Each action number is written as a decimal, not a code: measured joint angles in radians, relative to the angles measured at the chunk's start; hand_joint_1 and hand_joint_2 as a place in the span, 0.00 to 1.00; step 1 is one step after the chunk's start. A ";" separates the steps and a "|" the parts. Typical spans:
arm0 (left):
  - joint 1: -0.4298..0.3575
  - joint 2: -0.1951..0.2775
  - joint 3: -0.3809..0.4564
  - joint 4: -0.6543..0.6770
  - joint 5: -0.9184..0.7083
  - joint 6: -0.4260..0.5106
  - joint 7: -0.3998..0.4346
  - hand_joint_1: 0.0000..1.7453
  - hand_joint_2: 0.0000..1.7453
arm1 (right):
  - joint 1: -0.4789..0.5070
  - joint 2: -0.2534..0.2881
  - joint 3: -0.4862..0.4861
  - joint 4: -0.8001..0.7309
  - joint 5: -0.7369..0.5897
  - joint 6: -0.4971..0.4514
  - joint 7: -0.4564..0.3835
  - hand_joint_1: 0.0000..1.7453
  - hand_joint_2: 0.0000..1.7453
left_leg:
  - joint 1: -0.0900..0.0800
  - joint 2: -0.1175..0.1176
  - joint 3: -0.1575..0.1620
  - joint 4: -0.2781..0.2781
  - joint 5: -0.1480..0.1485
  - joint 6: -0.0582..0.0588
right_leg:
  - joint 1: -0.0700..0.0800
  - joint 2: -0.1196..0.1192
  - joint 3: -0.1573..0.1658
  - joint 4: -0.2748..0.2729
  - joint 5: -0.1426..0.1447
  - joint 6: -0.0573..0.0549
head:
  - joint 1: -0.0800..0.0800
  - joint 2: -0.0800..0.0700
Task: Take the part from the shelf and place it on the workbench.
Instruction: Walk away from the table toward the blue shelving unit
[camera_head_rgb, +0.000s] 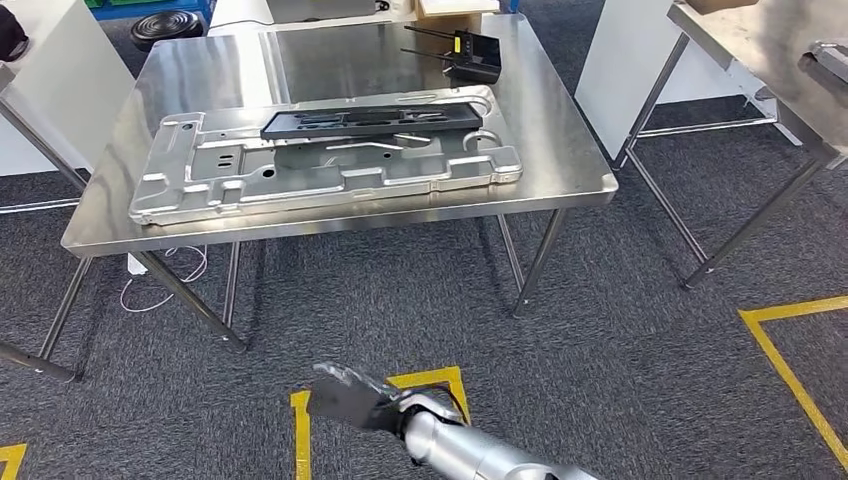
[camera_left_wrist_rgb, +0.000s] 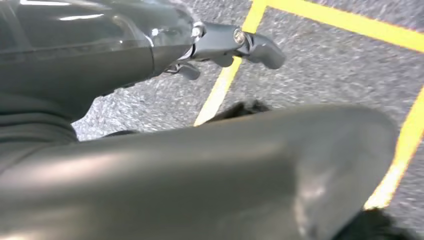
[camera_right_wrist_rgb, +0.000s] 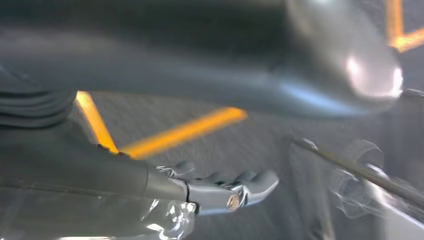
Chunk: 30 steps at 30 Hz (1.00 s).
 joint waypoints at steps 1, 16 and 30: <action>-0.007 -0.005 0.006 0.000 0.007 0.007 0.001 0.00 0.00 | 0.022 -0.007 -0.004 0.020 -0.008 -0.009 0.010 0.00 0.00 | 0.001 0.000 0.009 0.023 0.000 -0.001 | 0.000 0.000 -0.010 0.001 0.008 0.001 | -0.003 0.000; 0.025 0.007 0.122 0.000 0.104 0.028 -0.023 0.00 0.00 | 0.308 -0.303 -0.229 0.187 -0.178 -0.382 0.346 0.00 0.00 | -0.005 -0.001 0.128 -0.256 0.114 0.058 | -0.011 0.003 -0.133 0.299 -0.150 0.059 | 0.027 0.000; 0.078 0.098 0.134 0.000 0.037 0.030 -0.108 0.00 0.00 | 0.382 -0.353 -0.300 0.205 -0.251 -0.408 0.203 0.00 0.00 | -0.006 0.004 0.027 -0.026 -0.024 0.004 | -0.003 0.003 0.039 -0.012 -0.026 0.005 | 0.009 0.000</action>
